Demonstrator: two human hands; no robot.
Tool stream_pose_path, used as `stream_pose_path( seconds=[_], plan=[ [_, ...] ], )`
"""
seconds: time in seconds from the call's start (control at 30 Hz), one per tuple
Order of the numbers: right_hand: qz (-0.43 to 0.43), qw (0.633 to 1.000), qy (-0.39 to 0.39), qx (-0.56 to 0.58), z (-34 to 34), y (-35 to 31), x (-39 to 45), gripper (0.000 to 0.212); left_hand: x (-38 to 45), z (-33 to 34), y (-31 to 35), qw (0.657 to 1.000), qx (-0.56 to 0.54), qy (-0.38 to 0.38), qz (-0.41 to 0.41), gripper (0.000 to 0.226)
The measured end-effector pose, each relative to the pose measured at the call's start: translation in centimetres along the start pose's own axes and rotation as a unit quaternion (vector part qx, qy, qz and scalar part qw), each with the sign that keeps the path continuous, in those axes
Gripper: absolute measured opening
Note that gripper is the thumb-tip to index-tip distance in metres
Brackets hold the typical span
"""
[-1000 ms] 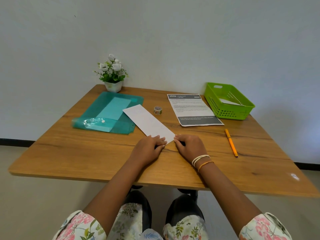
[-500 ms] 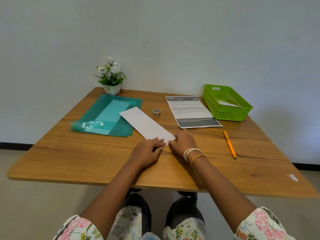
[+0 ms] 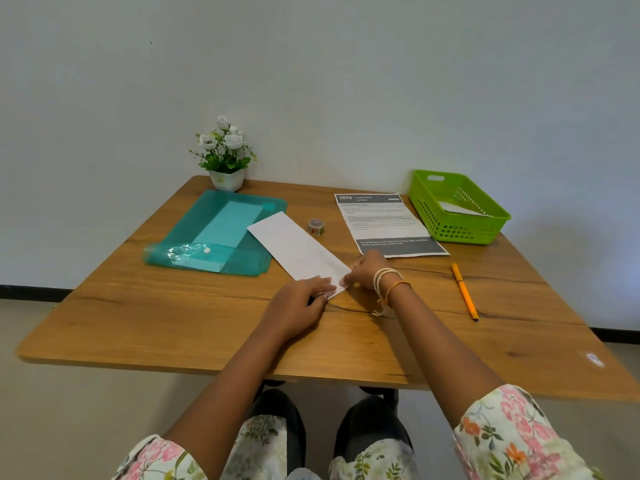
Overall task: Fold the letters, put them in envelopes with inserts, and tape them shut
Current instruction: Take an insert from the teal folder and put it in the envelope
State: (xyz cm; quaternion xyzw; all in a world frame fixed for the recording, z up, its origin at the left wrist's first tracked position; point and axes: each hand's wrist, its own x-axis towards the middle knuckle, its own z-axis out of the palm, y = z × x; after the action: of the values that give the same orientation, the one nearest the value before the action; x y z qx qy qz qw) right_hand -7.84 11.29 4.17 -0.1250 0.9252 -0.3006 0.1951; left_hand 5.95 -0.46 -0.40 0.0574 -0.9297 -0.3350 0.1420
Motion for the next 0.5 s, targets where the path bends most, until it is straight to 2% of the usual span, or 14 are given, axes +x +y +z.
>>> stream_pose_path(
  seconds=[0.1,0.17,0.27,0.33,0.4,0.5],
  plan=[
    [-0.022,0.996,0.034,0.074,-0.5,1.0,-0.3,0.02,-0.1,-0.1,0.0,0.997,-0.064,0.053,-0.003,0.031],
    [-0.061,0.986,0.094,0.119,-1.3,1.8,-0.8,0.014,-0.2,-0.4,0.0,0.987,-0.117,0.112,-0.022,0.029],
    [-0.171,0.959,0.21,0.088,-3.2,3.2,-1.5,0.009,-0.1,-0.9,-0.1,0.959,-0.226,0.158,-0.06,0.029],
    [-0.25,0.929,0.264,0.074,-4.5,4.4,-2.1,0.01,0.4,-1.2,-0.5,0.92,-0.337,0.18,-0.091,0.034],
    [-0.308,0.898,0.309,0.067,-5.3,5.6,-2.4,0.014,0.8,-1.5,-0.9,0.865,-0.44,0.196,-0.141,0.04],
    [-0.351,0.873,0.334,0.057,-5.7,7.6,-2.4,0.02,1.1,-2.1,-1.6,0.797,-0.534,0.224,-0.173,0.047]
  ],
)
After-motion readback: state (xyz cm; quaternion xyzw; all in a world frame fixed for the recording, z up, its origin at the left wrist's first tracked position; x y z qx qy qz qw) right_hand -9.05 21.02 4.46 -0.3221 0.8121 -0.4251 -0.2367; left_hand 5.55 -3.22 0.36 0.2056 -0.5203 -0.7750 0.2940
